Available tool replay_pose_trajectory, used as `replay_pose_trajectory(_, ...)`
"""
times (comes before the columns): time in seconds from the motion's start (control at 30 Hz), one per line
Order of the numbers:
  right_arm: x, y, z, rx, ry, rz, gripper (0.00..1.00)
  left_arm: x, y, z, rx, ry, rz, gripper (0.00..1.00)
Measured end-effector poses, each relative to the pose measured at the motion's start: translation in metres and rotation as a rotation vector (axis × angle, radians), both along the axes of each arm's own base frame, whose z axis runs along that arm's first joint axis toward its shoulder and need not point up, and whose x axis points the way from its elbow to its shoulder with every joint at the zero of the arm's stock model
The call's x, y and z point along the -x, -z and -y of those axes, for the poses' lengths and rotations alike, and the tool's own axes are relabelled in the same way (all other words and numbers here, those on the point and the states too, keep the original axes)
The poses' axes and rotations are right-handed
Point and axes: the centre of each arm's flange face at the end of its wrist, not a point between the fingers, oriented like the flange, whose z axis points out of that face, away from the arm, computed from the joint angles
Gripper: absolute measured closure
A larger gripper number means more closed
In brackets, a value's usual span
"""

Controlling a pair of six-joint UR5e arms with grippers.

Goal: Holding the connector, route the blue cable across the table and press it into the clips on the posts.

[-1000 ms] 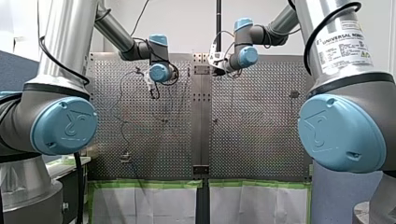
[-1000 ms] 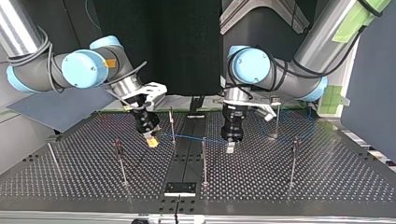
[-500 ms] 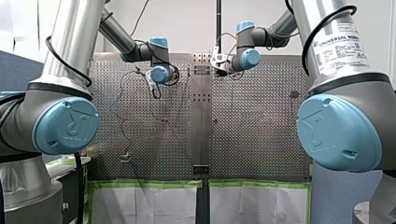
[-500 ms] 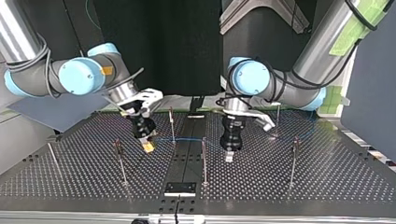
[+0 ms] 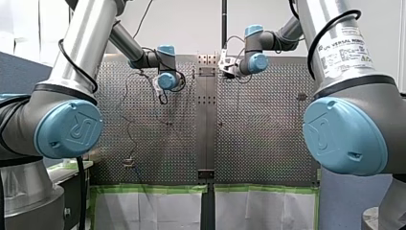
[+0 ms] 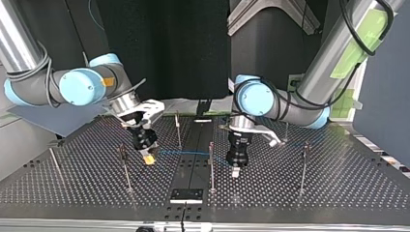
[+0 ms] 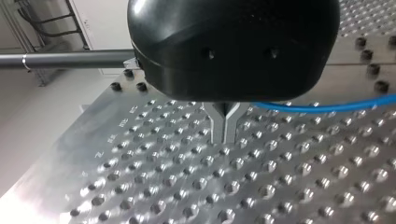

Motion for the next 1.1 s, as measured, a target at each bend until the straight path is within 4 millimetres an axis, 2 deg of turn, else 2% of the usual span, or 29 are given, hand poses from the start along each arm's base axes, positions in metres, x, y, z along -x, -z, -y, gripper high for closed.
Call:
replay_pose_trajectory(0.27,0.004,0.007,0.018,0.01,0.012,0.008,1.0,-0.01,-0.008,-0.007,0.007,0.004,0.018,1.0)
replay_pose_trajectory(0.47,0.004,0.008,0.022,0.016,0.006,0.012,1.0,-0.012,-0.008,-0.011,0.011,0.005,0.017,1.0)
replay_pose_trajectory(0.5,0.004,0.009,0.022,0.016,0.006,0.012,1.0,-0.012,-0.007,-0.012,0.01,0.004,0.013,0.95)
replay_pose_trajectory(0.53,0.005,0.009,0.022,0.016,0.005,0.012,1.0,-0.012,-0.007,-0.013,0.008,0.004,0.009,0.95)
replay_pose_trajectory(0.57,0.005,0.009,0.022,0.017,0.005,0.012,1.0,-0.012,-0.006,-0.013,0.005,0.003,0.004,0.84)
replay_pose_trajectory(0.6,0.005,0.008,0.022,0.017,0.005,0.012,1.0,-0.011,-0.005,-0.013,-0.001,0.0,-0.003,0.67)
replay_pose_trajectory(0.63,0.005,0.008,0.022,0.017,0.005,0.011,1.0,-0.01,-0.004,-0.013,-0.005,-0.004,-0.01,0.67)
replay_pose_trajectory(0.67,0.005,0.009,0.023,0.017,0.005,0.011,1.0,-0.01,-0.004,-0.014,-0.008,-0.01,-0.018,0.55)
replay_pose_trajectory(0.7,0.005,0.009,0.023,0.017,0.006,0.011,1.0,-0.009,-0.002,-0.014,-0.014,-0.02,-0.029,0.55)
replay_pose_trajectory(0.73,0.005,0.009,0.023,0.017,0.007,0.01,1.0,-0.008,-0.001,-0.015,-0.017,-0.027,-0.038,0.4)
replay_pose_trajectory(0.77,0.006,0.009,0.023,0.018,0.007,0.009,1.0,-0.007,0.0,-0.015,-0.021,-0.035,-0.046,0.33)
replay_pose_trajectory(0.8,0.006,0.009,0.024,0.018,0.007,0.009,1.0,-0.006,0.001,-0.016,-0.025,-0.044,-0.056,0.33)
replay_pose_trajectory(0.83,0.006,0.009,0.024,0.018,0.008,0.009,1.0,-0.005,0.002,-0.016,-0.027,-0.049,-0.063,0.25)
replay_pose_trajectory(0.87,0.006,0.009,0.024,0.018,0.008,0.008,1.0,-0.005,0.003,-0.016,-0.029,-0.051,-0.071,0.06)
replay_pose_trajectory(0.9,0.006,0.009,0.024,0.018,0.008,0.008,1.0,-0.004,0.004,-0.016,-0.032,-0.053,-0.081,0.06)
replay_pose_trajectory(0.93,0.006,0.009,0.024,0.018,0.008,0.007,1.0,-0.003,0.005,-0.016,-0.036,-0.054,-0.088,0.0)
replay_pose_trajectory(1.1,0.007,0.008,0.023,0.019,0.008,0.007,1.0,0.002,0.009,-0.014,-0.054,-0.04,-0.128,0.0)
